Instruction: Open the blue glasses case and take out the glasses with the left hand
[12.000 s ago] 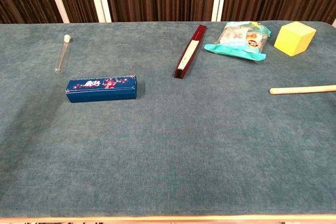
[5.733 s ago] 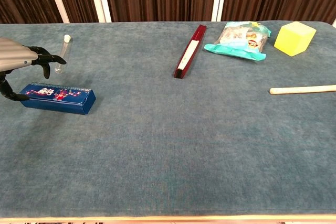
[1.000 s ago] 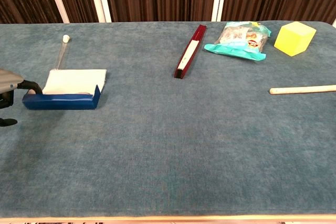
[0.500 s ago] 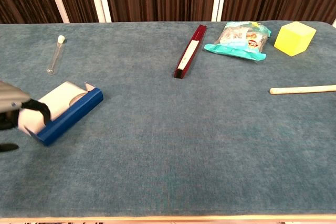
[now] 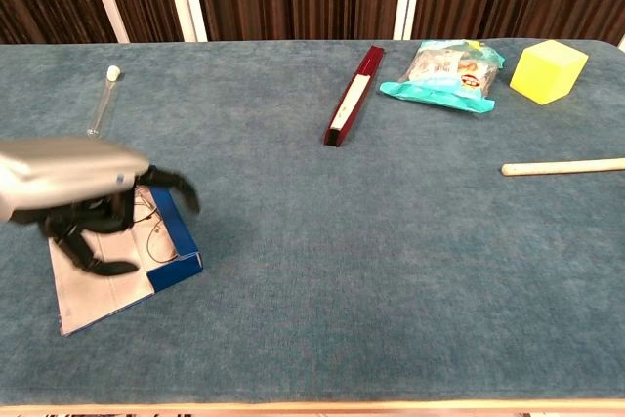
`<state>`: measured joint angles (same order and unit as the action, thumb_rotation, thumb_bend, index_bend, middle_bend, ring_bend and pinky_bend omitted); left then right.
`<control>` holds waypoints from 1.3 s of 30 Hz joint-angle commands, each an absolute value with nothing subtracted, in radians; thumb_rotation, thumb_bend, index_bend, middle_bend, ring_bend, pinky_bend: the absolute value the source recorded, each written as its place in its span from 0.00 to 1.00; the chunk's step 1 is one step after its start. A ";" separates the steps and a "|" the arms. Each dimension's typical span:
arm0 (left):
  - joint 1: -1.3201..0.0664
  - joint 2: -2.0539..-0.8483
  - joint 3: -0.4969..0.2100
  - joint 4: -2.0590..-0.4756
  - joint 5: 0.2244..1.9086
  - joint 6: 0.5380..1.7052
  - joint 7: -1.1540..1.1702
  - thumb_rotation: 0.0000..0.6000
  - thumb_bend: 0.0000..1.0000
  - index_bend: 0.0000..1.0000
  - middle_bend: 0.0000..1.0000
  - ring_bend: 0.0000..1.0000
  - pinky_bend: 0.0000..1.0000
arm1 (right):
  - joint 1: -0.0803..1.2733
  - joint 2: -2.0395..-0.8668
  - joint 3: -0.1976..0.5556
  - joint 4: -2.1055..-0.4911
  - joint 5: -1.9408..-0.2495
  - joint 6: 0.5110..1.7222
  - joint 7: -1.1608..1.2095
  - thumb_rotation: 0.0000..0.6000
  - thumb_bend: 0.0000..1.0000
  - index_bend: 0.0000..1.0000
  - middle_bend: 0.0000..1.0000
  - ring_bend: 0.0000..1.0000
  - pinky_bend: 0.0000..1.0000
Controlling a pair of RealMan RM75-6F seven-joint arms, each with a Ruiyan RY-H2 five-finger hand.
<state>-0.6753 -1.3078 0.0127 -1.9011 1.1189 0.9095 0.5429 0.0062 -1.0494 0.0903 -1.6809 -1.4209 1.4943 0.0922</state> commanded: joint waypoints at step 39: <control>-0.822 -1.238 0.084 -1.776 0.640 0.911 0.705 1.00 0.27 0.29 0.98 0.85 0.96 | 0.005 -1.050 0.088 -1.686 -1.422 1.496 0.083 1.00 0.18 0.00 0.00 0.00 0.19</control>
<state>-0.8317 -1.2495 0.0723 -1.7648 0.6294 0.9104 0.7150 0.0049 -1.0504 0.0879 -1.6855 -1.4223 1.4957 0.0825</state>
